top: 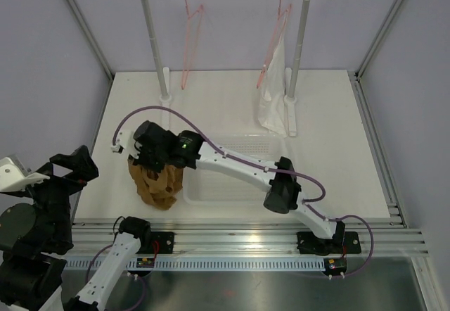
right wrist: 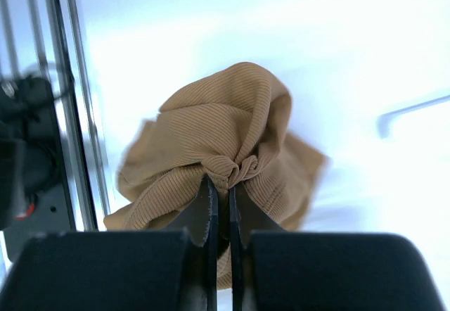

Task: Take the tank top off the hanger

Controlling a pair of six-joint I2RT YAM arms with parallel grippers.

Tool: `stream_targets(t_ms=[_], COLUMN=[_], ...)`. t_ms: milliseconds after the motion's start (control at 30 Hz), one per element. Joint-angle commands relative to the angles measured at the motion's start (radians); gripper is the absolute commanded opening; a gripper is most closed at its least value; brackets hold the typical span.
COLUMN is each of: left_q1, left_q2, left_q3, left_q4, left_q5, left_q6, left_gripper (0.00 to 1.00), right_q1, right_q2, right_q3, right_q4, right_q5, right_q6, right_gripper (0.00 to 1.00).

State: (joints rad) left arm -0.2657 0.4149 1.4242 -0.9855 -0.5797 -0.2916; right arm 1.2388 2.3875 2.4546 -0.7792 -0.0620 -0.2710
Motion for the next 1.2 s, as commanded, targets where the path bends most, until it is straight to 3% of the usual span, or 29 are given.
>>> stream_targets(t_ms=[0,133,300,700,833,933,1100,1133,1167], left_q1=[0.002,0.002,0.002,0.002,0.002,0.002,0.002,0.002,0.002], left_q2=[-0.019,-0.015,-0.004,0.035,0.036,0.035,0.058,0.062,0.074], left_q3=[0.021,0.036,0.015,-0.068,-0.105,-0.128,-0.142,-0.151,-0.16], left_q4=[0.038,0.027,0.028,0.045,0.062,0.074,0.071,0.068,0.07], left_q5=[-0.015,-0.017,0.004,0.126,0.159,0.181,0.195,0.199,0.207], left_q6=[0.014,0.019,0.016,0.019,0.014,0.011,0.014,0.014,0.017], left_gripper=[0.99,0.99,0.99,0.99,0.99,0.99,0.99,0.99,0.99], right_q1=[0.005,0.004,0.005,-0.004,-0.065,-0.128,-0.174,-0.18,-0.188], right_q2=[-0.201,-0.313,-0.558,-0.964,-1.016,-1.021,-0.927,-0.916,-0.904], right_q3=[0.021,-0.022,-0.251,-0.756,-0.969,-1.095,-1.158,-1.158,-1.161], right_q4=[0.138,0.167,0.285,0.29,0.299,0.36,0.417,0.413,0.408], right_q5=[0.086,0.177,0.345,0.672,0.671,0.573,0.475,0.47,0.472], right_q6=[0.01,0.019,0.039,0.114,0.194,0.237,0.262,0.28,0.303], right_gripper=[0.0,0.0,0.0,0.0,0.0,0.0,0.0,0.06,0.25])
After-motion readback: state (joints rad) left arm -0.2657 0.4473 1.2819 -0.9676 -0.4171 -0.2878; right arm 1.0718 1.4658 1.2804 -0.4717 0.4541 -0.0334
